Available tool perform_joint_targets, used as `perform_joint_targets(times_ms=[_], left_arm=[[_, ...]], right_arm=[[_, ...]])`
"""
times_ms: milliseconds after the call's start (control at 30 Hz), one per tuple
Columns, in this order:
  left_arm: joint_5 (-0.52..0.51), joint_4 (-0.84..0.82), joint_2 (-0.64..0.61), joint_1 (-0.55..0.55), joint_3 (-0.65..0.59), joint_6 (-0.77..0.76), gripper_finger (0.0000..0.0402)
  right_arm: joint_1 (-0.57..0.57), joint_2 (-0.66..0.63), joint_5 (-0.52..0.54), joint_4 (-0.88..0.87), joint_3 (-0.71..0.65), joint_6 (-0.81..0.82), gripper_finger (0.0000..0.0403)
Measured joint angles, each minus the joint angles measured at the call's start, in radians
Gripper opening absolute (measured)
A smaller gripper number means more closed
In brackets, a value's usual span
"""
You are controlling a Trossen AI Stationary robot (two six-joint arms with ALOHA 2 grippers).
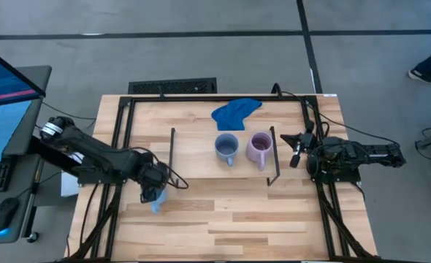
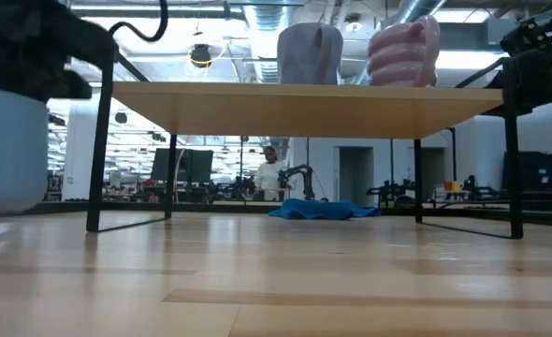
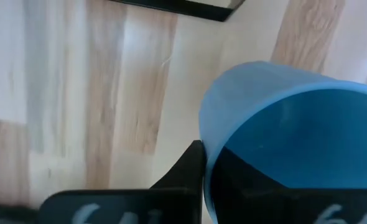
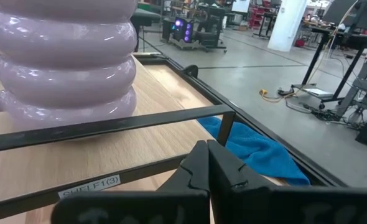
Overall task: Stack small to large cups/mugs on shelf
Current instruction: Put the light blue mug on the shelf
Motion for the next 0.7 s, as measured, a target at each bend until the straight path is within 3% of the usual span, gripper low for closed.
perform_joint_targets(times_ms=[200, 700], left_arm=[[-0.019, -0.144, -0.065, 0.000, 0.110, -0.057, 0.0000], [-0.266, -0.424, -0.136, 0.000, 0.515, -0.078, 0.0000]], right_arm=[[0.000, 0.000, 0.000, -0.005, 0.000, 0.000, 0.0013], [0.000, 0.000, 0.000, -0.006, 0.000, 0.000, 0.0013]])
